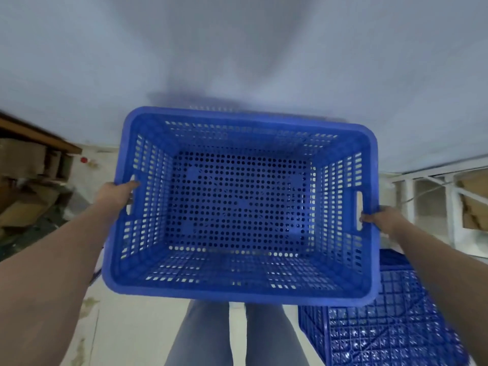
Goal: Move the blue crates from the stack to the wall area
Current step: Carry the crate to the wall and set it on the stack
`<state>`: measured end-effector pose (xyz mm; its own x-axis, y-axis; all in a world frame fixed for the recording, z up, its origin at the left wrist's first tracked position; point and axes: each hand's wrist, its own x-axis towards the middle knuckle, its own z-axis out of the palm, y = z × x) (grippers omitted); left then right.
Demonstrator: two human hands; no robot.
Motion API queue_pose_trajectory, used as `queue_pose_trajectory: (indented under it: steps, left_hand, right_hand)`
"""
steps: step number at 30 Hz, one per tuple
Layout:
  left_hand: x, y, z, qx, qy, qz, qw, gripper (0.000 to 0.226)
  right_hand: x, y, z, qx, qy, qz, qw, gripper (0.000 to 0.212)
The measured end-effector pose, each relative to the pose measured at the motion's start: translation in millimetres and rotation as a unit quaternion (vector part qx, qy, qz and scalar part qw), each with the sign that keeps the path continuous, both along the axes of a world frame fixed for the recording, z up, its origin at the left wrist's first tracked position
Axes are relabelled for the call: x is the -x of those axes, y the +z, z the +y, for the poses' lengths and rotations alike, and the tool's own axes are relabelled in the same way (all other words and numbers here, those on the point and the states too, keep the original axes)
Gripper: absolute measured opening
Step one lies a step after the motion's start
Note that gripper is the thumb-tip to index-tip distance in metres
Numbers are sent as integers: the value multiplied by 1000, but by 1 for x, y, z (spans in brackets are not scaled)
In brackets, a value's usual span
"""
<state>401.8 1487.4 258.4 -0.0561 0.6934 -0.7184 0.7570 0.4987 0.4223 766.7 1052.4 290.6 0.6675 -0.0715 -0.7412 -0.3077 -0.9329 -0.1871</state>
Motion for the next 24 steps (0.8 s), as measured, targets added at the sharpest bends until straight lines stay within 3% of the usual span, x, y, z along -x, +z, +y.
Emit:
queue_pose_trajectory:
  steps: [12,18,22,24]
  left_hand:
    - [-21,-43,38,17,-56,-7,998,65]
    - [-16,-42,26,-33,-94,5,995,45]
    - [-14,-45,25,-43,-39,-43,997,9]
    - [-15,-49,25,-57,-12,-67,996,9]
  right_hand:
    - [-8,-62,33,-69,-87,-22,994,48]
    - [3,-73,34,-94,-125,-41,987,32]
    - [3,-74,39,-79,-99,-65,990,35]
    - [5,-73,41,-65,-87,-70,992,31]
